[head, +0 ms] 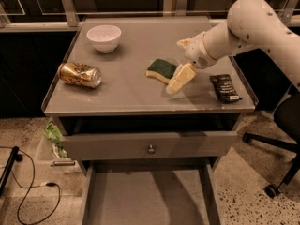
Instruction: Pick sponge from middle drawer and place on counter
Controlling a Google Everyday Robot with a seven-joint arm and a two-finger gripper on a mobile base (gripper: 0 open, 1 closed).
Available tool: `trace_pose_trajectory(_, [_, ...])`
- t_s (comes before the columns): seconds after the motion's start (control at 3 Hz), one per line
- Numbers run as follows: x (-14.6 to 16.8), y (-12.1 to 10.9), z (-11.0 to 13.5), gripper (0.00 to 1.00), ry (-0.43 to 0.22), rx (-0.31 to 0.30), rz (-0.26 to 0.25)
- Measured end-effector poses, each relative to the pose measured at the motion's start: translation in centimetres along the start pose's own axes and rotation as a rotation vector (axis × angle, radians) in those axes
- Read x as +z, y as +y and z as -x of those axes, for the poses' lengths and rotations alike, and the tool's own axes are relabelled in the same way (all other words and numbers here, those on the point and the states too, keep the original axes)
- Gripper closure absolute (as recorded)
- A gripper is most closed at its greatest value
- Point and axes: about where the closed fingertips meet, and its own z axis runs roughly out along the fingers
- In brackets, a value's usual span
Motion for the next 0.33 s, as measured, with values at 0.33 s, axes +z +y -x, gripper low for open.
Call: trace_pose_trajectory(0.33, [0.00, 0.00, 0.00, 0.00, 0.000, 0.000, 0.000])
